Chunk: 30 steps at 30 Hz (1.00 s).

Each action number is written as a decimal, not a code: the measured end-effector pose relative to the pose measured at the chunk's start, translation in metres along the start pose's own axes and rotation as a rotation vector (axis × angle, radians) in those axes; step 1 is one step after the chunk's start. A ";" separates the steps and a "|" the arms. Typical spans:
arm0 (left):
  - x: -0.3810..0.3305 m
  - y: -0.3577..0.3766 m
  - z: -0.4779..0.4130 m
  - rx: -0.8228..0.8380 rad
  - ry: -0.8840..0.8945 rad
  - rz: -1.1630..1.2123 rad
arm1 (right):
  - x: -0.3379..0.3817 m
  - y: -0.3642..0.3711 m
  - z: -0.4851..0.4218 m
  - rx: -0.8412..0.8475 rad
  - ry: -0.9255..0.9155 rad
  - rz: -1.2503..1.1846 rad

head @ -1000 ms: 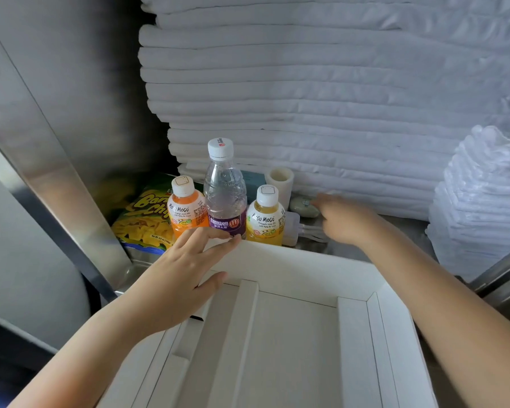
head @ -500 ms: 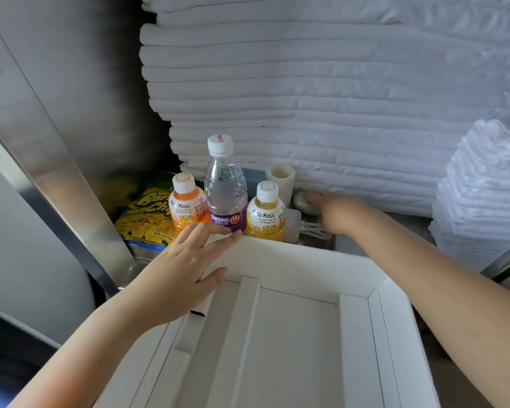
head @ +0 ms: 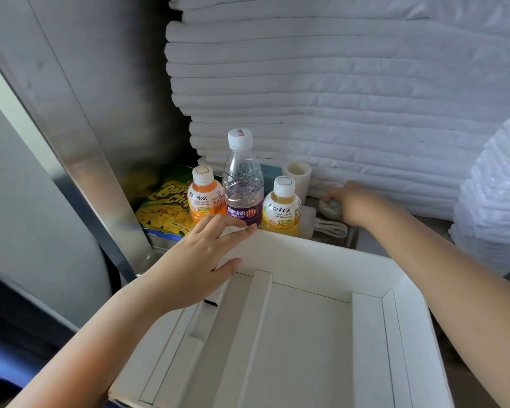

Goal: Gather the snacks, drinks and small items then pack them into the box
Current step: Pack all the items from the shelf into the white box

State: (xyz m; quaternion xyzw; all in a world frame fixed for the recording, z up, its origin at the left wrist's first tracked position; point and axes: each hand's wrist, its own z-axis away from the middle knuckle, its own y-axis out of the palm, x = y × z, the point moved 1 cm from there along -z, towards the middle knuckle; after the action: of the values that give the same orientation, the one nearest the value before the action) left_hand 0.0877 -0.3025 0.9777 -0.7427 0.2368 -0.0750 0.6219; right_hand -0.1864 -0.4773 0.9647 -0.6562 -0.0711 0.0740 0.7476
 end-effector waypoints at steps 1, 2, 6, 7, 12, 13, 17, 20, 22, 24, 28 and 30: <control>0.000 0.000 0.000 -0.001 -0.002 -0.002 | -0.002 -0.001 0.003 0.008 0.018 0.022; 0.000 0.001 0.001 0.000 -0.002 -0.004 | -0.003 -0.002 0.005 0.004 0.030 0.041; 0.000 0.001 0.000 0.000 -0.003 -0.011 | -0.006 -0.004 0.011 -0.089 0.029 0.047; 0.000 0.001 -0.001 -0.002 -0.004 -0.009 | -0.007 -0.003 0.011 -0.101 0.015 0.058; -0.001 0.000 -0.001 0.007 -0.006 -0.011 | -0.012 0.001 0.012 -0.107 0.021 0.020; -0.001 0.001 -0.001 0.009 -0.006 -0.011 | -0.013 0.001 0.012 -0.100 0.028 -0.020; -0.001 0.000 -0.001 0.015 -0.008 -0.017 | -0.014 0.004 0.013 -0.070 0.013 -0.146; -0.002 -0.001 -0.002 0.016 -0.005 -0.016 | -0.014 0.001 0.017 -0.076 -0.005 -0.093; -0.002 -0.001 -0.002 0.014 -0.007 -0.007 | -0.011 -0.006 0.022 -0.147 -0.014 -0.030; -0.002 -0.001 -0.002 0.008 -0.008 0.002 | -0.006 -0.018 0.032 -0.287 -0.024 0.009; -0.001 0.000 0.000 0.005 -0.005 -0.005 | 0.006 -0.039 0.071 -0.628 -0.115 0.036; -0.001 0.000 0.000 0.003 -0.010 0.012 | 0.012 -0.042 0.096 -0.732 -0.192 -0.007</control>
State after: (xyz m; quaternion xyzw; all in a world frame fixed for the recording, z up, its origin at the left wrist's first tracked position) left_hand 0.0868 -0.3023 0.9783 -0.7408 0.2379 -0.0680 0.6245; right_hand -0.1931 -0.3868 1.0192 -0.8697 -0.1649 0.1025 0.4538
